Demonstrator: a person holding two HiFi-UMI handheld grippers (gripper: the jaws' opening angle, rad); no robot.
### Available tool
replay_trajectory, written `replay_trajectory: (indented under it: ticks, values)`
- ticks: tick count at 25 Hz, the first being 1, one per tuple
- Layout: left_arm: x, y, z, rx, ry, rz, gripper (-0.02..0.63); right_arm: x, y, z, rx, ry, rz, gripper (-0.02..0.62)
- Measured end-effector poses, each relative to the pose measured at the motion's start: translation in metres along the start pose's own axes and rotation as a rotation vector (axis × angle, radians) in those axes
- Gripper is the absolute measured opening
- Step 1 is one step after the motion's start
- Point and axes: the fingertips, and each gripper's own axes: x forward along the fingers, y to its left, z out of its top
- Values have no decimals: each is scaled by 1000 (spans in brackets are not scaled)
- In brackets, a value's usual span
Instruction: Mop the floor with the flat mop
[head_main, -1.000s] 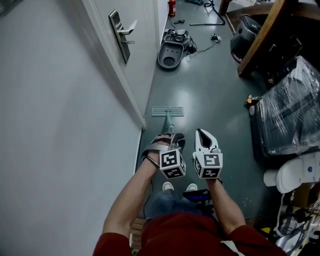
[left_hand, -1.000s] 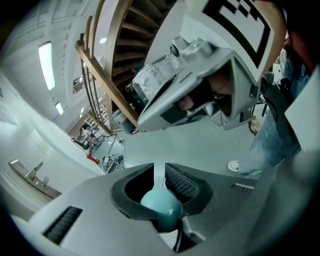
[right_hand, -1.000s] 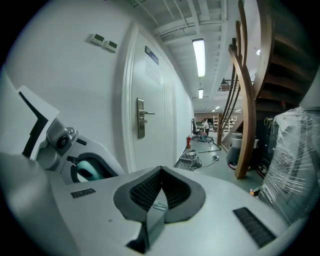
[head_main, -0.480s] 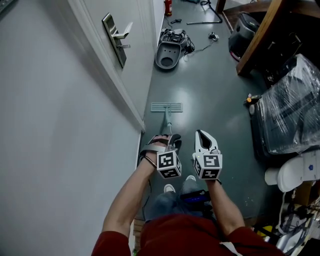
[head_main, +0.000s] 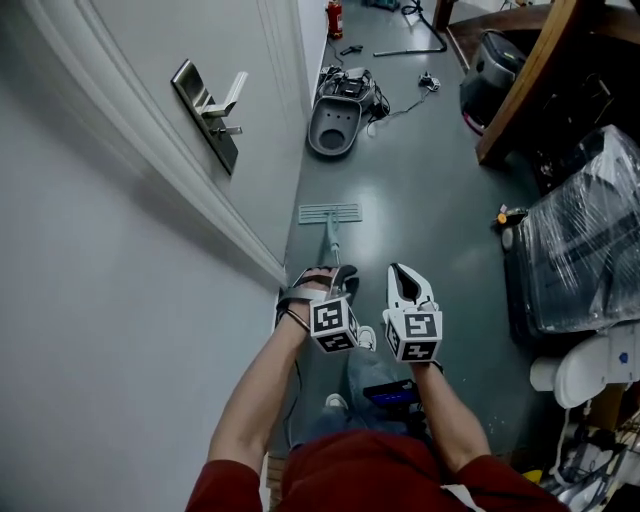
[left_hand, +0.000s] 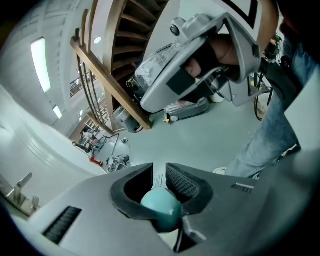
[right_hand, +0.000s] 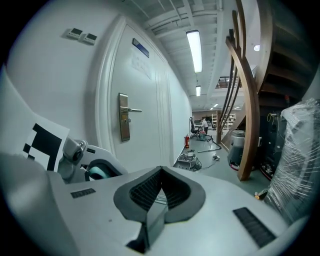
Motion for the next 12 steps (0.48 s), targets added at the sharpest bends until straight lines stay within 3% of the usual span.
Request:
replay_trajectory:
  ticks: [5, 9, 12]
  values:
    - [38, 80, 21, -31, -1, 9, 63, 64, -37, 36, 13, -14, 25, 17]
    - [67, 105, 19, -5, 21, -9, 67, 107, -59, 52, 23, -8, 42, 17]
    - [84, 130, 20, -30, 32, 2, 74, 130, -75, 64, 27, -4, 58, 17]
